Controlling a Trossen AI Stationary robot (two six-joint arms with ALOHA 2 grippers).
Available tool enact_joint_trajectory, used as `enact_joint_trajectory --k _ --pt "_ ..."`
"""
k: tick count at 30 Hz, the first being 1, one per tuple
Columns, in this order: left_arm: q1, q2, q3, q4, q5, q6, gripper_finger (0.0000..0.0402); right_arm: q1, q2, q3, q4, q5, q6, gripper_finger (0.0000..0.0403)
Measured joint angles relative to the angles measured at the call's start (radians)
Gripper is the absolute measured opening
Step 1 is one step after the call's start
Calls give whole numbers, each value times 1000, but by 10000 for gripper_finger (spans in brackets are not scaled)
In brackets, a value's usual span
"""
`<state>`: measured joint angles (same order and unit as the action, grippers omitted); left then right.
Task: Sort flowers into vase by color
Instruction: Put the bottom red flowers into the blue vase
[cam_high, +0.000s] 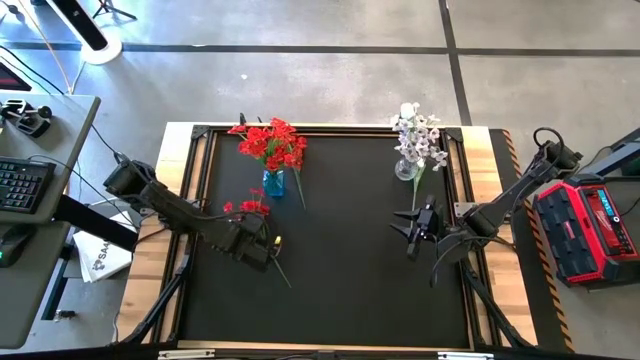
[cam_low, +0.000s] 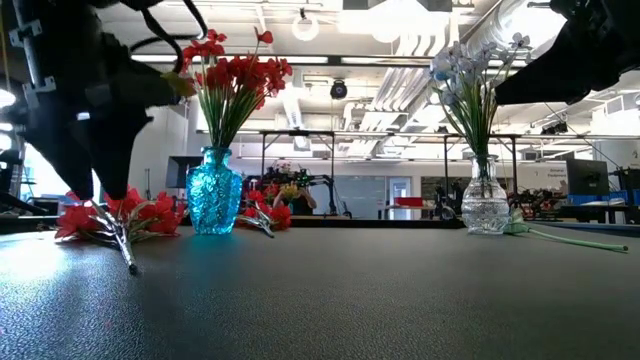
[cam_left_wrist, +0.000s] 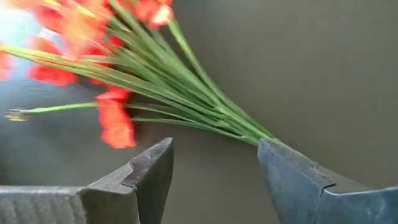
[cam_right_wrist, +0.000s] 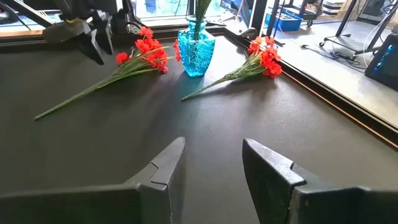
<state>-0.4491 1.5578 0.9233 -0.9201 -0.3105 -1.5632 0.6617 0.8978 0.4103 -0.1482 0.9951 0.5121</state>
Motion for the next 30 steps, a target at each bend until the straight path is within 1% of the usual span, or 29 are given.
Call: enact_joint_trajectory --k 3,11,16,21,24,26,28,30 --pt "10 0 -27 56 1 5 223 0 0 0 -2 0 0 130" --pt "46 0 -112 67 39 -39 223 0 0 0 -9 0 0 130" --pt "95 0 -157 152 25 3 223 0 0 0 -11 0 1 130" --pt "134 -5 -154 156 24 123 223 0 0 0 -13 0 3 130" --pt "159 -8 -153 86 38 228 223 0 0 0 -12 0 3 130" --pt "171 -16 -153 -26 20 270 223 0 0 0 -12 1 8 130" --pt "179 -31 -154 -152 -41 237 223 0 0 0 -12 0 10 130" --pt "180 -58 -154 -242 -112 180 223 0 0 0 -11 0 12 130"
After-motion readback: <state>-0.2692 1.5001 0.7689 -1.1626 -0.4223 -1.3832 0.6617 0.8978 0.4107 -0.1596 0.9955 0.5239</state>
